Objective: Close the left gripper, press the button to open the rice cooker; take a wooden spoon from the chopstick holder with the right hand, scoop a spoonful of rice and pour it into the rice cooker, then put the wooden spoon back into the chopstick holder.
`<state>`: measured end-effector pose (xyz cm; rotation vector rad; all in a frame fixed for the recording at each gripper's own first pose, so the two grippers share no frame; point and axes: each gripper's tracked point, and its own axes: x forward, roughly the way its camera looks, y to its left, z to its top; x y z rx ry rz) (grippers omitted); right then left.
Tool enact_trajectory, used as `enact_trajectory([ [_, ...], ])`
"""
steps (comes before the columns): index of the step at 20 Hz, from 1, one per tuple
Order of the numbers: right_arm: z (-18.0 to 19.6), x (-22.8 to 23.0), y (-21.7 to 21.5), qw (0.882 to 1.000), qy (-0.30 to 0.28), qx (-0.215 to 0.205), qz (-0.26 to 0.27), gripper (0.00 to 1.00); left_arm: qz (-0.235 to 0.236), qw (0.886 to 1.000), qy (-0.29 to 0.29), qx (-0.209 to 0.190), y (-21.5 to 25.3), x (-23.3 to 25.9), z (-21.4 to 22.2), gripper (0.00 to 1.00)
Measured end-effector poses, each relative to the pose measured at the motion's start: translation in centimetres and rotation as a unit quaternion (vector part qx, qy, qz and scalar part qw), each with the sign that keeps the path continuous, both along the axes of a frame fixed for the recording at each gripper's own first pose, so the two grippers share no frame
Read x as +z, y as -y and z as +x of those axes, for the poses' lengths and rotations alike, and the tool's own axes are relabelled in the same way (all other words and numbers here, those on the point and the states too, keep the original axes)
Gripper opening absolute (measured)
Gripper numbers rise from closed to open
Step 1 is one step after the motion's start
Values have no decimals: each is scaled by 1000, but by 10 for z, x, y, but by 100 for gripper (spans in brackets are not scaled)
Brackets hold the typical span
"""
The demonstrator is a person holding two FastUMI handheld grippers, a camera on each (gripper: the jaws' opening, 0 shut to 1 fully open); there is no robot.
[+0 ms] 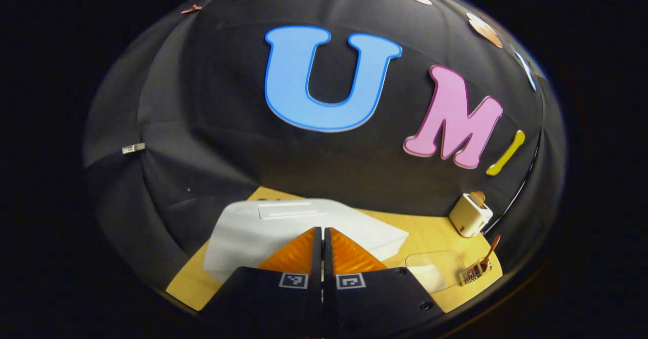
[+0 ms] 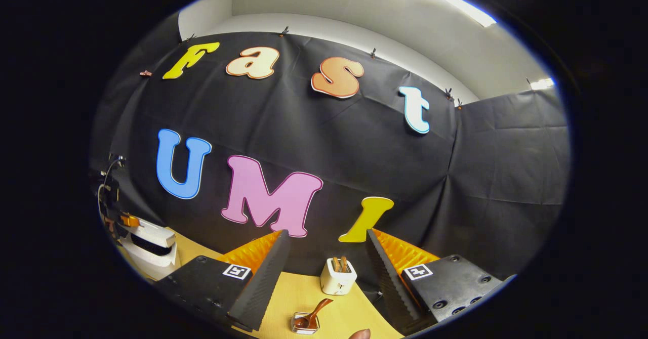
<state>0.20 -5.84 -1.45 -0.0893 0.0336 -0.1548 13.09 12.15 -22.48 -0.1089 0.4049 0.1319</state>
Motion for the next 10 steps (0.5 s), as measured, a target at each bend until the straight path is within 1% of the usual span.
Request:
enact_trajectory([
  [3, 0, -1, 0, 1000, 0, -1, -1, 93, 10, 999, 45, 11, -11, 33, 16, 6],
  [7, 1, -1, 1, 1000, -1, -3, -2, 93, 22, 994, 104, 21, -19, 68, 23, 6],
  [8, 0, -1, 1, 1000, 0, -4, -1, 93, 24, 993, 115, 22, -20, 72, 22, 6],
  [10, 1, 0, 1, 1000, 1, -5, 0, 93, 26, 992, 118, 25, -22, 75, 22, 6],
])
